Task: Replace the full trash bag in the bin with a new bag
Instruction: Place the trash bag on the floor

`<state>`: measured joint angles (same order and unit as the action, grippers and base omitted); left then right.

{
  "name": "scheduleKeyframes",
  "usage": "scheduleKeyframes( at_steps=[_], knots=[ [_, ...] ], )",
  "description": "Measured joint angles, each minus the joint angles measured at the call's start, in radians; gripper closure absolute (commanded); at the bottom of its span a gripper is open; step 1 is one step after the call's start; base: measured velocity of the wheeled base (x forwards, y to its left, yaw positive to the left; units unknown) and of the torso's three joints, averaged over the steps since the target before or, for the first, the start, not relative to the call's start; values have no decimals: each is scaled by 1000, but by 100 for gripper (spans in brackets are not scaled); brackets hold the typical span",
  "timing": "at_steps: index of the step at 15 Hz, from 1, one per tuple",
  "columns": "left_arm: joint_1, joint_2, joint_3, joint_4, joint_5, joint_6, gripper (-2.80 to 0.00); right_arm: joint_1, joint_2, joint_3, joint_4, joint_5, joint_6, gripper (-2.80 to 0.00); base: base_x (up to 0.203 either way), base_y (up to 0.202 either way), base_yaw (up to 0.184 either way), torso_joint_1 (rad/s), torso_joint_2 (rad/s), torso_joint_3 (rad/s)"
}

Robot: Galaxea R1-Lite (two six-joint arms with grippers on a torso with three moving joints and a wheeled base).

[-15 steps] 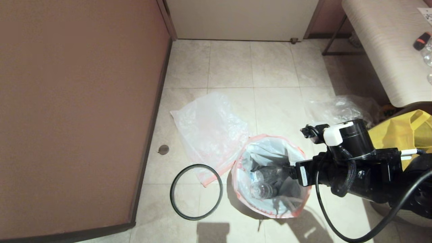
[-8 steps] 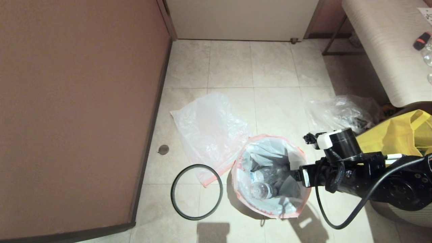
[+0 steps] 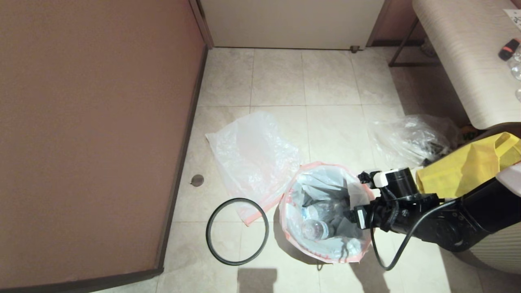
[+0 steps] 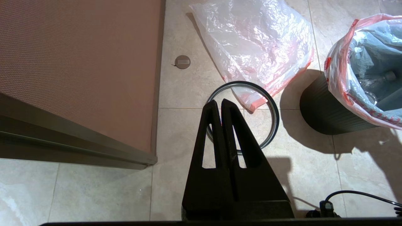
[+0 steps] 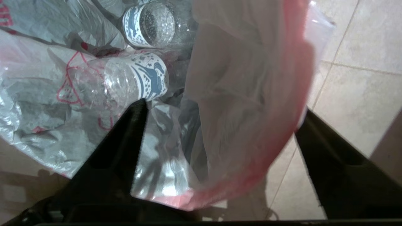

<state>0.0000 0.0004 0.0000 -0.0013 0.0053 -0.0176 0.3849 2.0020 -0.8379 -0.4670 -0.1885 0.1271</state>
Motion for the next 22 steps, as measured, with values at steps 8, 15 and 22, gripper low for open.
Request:
scheduleKeyframes(
  at_steps=[8, 15, 22],
  knots=[
    [0, 0, 0, 0, 0, 0, 0, 51, 34, 0, -87, 6, -15, 0, 0, 0, 0, 0, 0, 0],
    [0, 0, 0, 0, 0, 0, 0, 10, -221, -2, 169, 426, 323, 0, 0, 0, 0, 0, 0, 0],
    [0, 0, 0, 0, 0, 0, 0, 94, -459, -155, 383, 531, 427, 0, 0, 0, 0, 0, 0, 0]
  ],
)
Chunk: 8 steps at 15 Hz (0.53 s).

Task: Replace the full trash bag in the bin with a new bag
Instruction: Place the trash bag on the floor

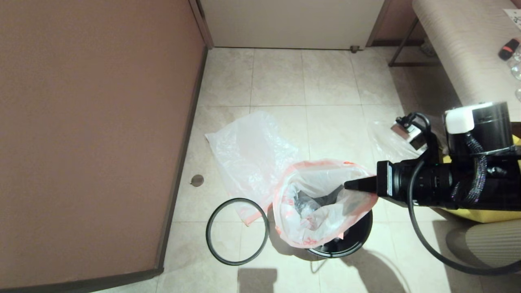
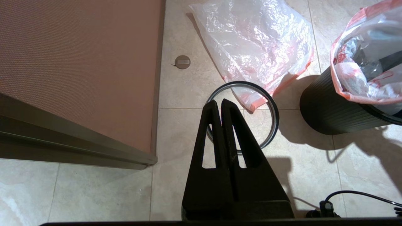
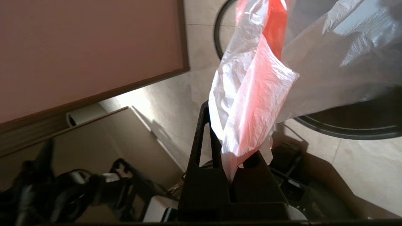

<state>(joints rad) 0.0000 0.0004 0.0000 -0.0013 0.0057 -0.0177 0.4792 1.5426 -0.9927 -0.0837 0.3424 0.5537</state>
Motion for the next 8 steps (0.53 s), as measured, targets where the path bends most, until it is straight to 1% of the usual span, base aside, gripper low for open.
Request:
scheduleKeyframes(
  at_steps=[3, 5, 7, 8],
  knots=[
    [0, 0, 0, 0, 0, 1, 0, 25, -80, -146, 157, 7, 1, 0, 0, 0, 0, 0, 0, 0],
    [0, 0, 0, 1, 0, 0, 0, 17, -124, -275, 248, 6, -1, 0, 0, 0, 0, 0, 0, 0],
    [0, 0, 0, 0, -1, 0, 0, -28, -148, -445, 341, 4, -13, 0, 0, 0, 0, 0, 0, 0],
    [0, 0, 0, 0, 0, 0, 0, -72, -150, -539, 385, 3, -24, 0, 0, 0, 0, 0, 0, 0]
  ],
)
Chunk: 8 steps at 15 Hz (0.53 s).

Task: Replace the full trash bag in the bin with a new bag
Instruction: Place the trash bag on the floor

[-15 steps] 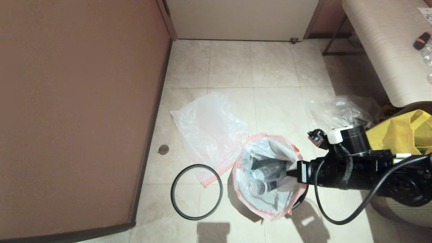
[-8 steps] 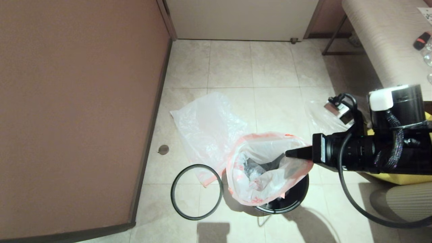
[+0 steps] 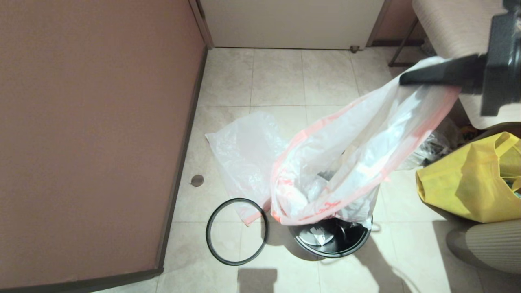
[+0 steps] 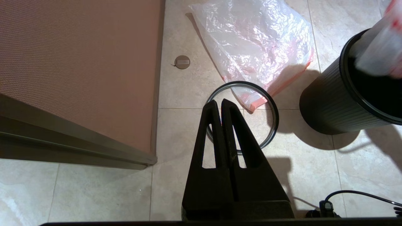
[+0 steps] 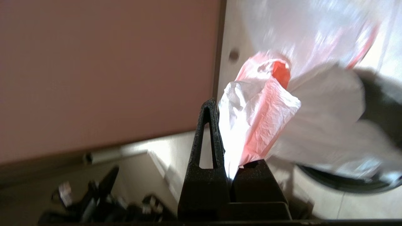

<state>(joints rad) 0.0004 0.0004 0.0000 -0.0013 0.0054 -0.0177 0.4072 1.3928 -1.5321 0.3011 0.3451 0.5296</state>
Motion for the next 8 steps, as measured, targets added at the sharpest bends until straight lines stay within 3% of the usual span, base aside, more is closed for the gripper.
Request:
scheduleKeyframes(
  at_steps=[3, 8],
  knots=[
    [0, 0, 0, 0, 0, 0, 0, -175, 39, -199, 100, 0, -28, 0, 0, 0, 0, 0, 0, 0],
    [0, 0, 0, 0, 1, 0, 0, -355, 107, -326, 63, 35, -25, 0, 0, 0, 0, 0, 0, 0]
  ],
)
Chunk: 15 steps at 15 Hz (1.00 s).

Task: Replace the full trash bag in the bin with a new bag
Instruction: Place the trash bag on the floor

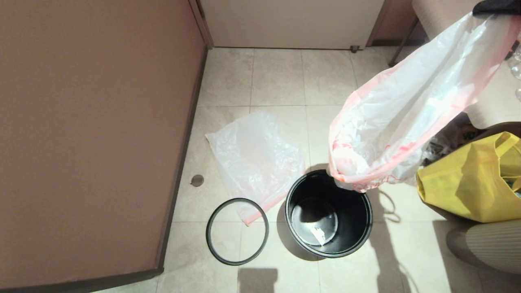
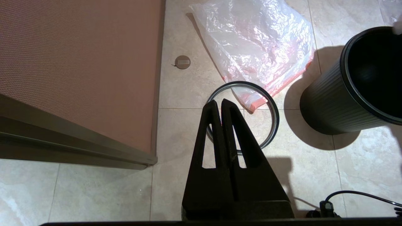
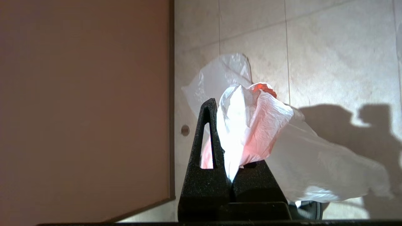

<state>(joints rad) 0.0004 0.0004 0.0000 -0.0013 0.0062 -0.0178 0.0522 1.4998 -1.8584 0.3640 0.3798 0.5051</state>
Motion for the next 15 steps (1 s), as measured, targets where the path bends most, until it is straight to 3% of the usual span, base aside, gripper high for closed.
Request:
scheduleKeyframes(
  at_steps=[3, 7, 14, 15],
  knots=[
    [0, 0, 0, 0, 0, 1, 0, -50, 52, -78, 0, 23, 7, 0, 0, 0, 0, 0, 0, 0],
    [0, 0, 0, 0, 0, 1, 0, -117, 179, -22, -23, 25, 10, 0, 0, 0, 0, 0, 0, 0],
    [0, 0, 0, 0, -1, 1, 0, -162, 575, -54, -138, -24, 5, 0, 0, 0, 0, 0, 0, 0],
    [0, 0, 0, 0, 0, 0, 0, -166, 641, -79, -151, -34, -9, -280, 0, 0, 0, 0, 0, 0]
  ],
)
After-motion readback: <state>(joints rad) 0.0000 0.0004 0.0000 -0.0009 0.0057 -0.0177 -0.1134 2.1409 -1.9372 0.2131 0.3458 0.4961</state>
